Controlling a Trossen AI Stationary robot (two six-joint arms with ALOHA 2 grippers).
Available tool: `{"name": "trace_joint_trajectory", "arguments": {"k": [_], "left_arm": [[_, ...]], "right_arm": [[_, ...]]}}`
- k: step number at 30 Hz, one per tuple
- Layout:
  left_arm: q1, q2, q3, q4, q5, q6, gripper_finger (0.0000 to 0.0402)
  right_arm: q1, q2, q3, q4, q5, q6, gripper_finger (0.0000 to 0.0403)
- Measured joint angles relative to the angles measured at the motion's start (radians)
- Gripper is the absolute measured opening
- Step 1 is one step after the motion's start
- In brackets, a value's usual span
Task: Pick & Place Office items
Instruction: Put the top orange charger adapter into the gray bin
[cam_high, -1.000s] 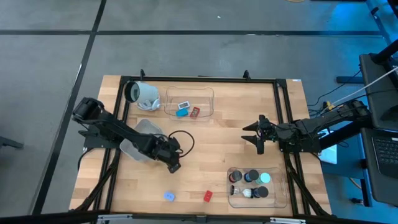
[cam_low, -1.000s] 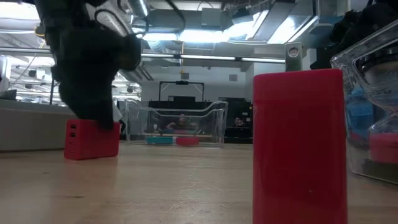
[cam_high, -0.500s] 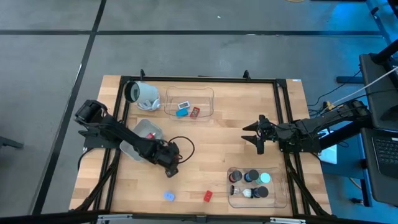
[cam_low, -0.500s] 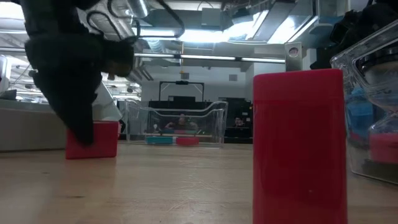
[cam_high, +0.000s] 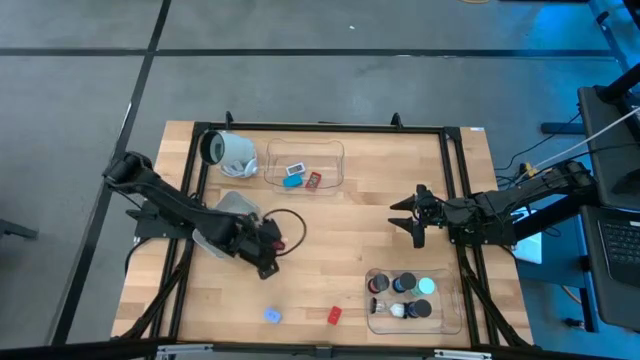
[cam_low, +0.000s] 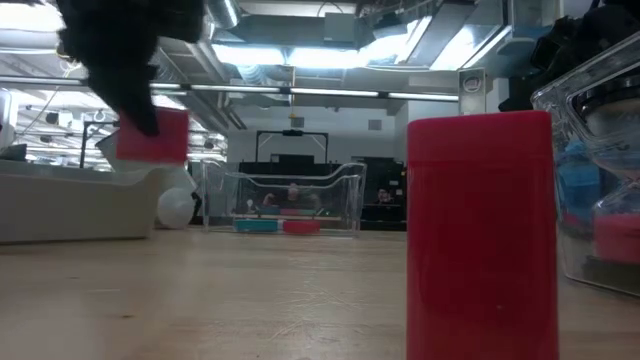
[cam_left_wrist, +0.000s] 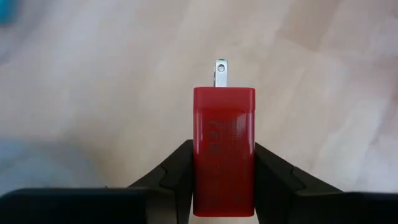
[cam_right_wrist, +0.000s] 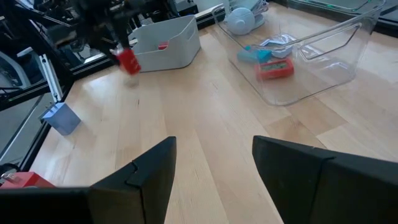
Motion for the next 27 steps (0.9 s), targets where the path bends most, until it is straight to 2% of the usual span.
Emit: {"name": "trace_joint_trajectory", "arguments": {"k": [6, 11, 18, 27], "left_arm": [[-0.053, -0.120, 0.005, -0.302, -0.059, -0.198, 0.0115], [-0.119, -0.165, 0.004, -0.511, -0.087, -0.388, 0.0115], [-0.126, -0.168, -0.113, -0.548, -0.101, -0.511, 0.0115], [-0.098, -0.175, -0.209, -0.569, -0.076, -0.580, 0.0115]], "right_arm": [[0.000, 0.000, 0.000, 0.000, 0.000, 0.000, 0.0215], [0.000, 0.000, 0.000, 0.000, 0.000, 0.000, 0.0215], [0.000, 0.000, 0.000, 0.000, 0.000, 0.000, 0.0215], [0.000, 0.000, 0.000, 0.000, 0.000, 0.000, 0.0215]]}}
